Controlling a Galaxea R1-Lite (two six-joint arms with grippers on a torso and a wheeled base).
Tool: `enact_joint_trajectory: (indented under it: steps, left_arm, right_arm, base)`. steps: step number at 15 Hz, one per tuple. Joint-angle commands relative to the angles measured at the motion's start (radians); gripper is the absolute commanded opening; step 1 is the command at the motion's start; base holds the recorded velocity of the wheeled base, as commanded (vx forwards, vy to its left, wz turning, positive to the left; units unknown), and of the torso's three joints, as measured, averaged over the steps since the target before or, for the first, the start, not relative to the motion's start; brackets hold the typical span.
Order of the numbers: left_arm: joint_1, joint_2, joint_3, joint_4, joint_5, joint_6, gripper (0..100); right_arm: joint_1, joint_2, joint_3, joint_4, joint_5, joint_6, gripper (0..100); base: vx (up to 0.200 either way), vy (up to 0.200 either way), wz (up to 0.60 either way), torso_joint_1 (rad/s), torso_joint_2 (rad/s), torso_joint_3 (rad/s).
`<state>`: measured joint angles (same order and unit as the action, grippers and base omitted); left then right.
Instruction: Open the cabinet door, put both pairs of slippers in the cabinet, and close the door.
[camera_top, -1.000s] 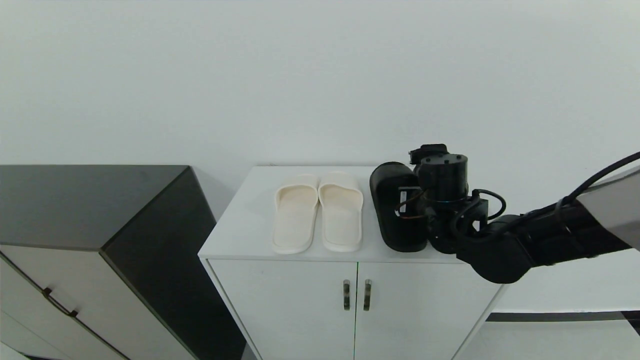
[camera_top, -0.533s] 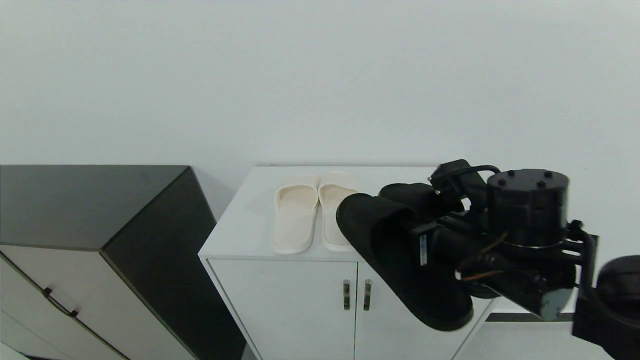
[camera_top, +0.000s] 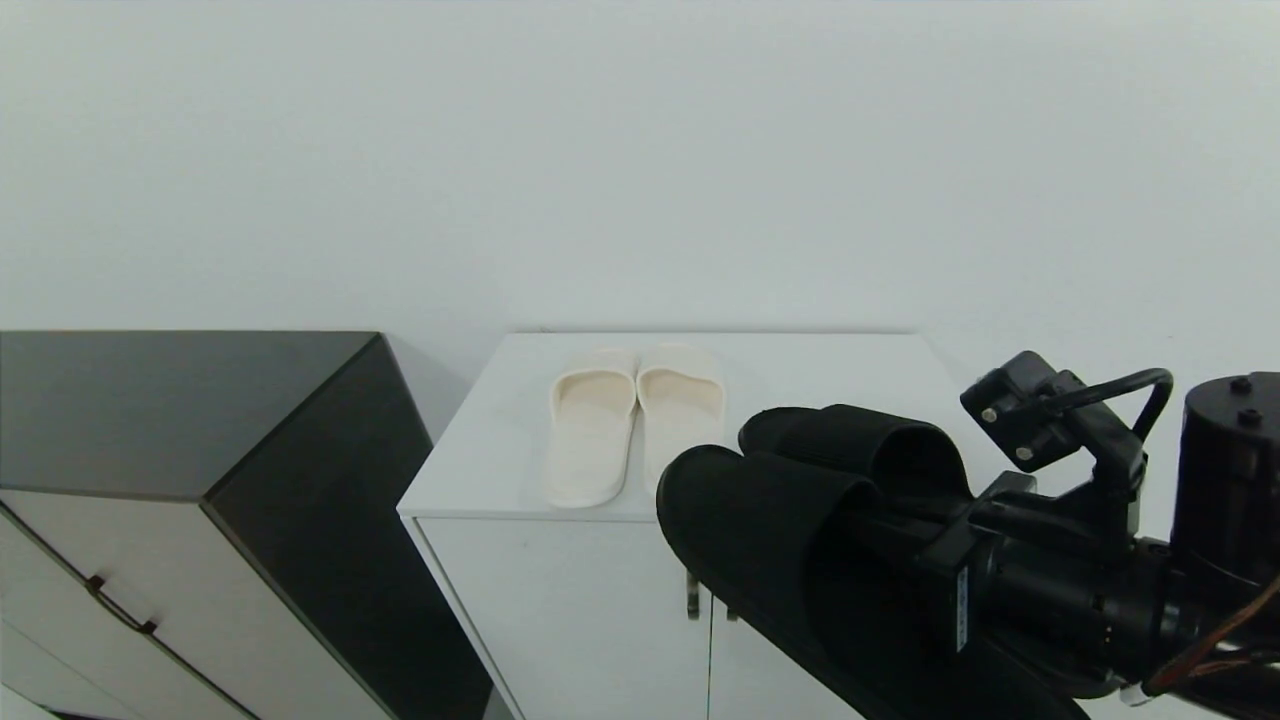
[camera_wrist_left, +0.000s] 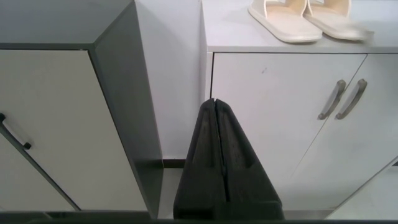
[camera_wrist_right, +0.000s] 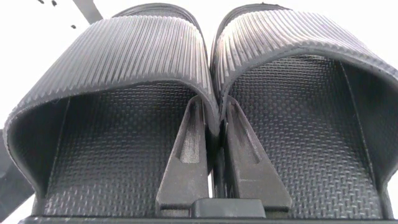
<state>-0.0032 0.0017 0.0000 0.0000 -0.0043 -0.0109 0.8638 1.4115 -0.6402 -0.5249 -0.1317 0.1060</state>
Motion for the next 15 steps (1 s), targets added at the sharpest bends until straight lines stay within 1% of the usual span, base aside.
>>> enact_joint_trajectory:
  steps: [1,6,13,15]
  left_arm:
    - [0.0,0.0,0.0,0.0,0.0,0.0,0]
    - [0.0,0.0,0.0,0.0,0.0,-0.001,0]
    - [0.0,0.0,0.0,0.0,0.0,-0.001,0]
    - [0.0,0.0,0.0,0.0,0.0,-0.001,0]
  right_arm:
    - [0.004,-0.012,0.01,-0.001,0.0,0.0,0]
    - [0.004,-0.014,0.022,-0.001,0.0,-0.002,0]
    - [-0.002,-0.017,0.042,-0.007,0.046,0.006,0]
    - [-0.003,-0.02,0.059,-0.006,0.081,0.003,0]
  base:
    - [-0.2,0.0,0.0,0.007,0.0,-0.002]
    - [-0.2,0.0,0.0,0.002,0.0,0.003]
    - [0.0,0.0,0.0,0.0,0.0,0.0]
    - [0.0,0.0,0.0,0.0,0.0,0.0]
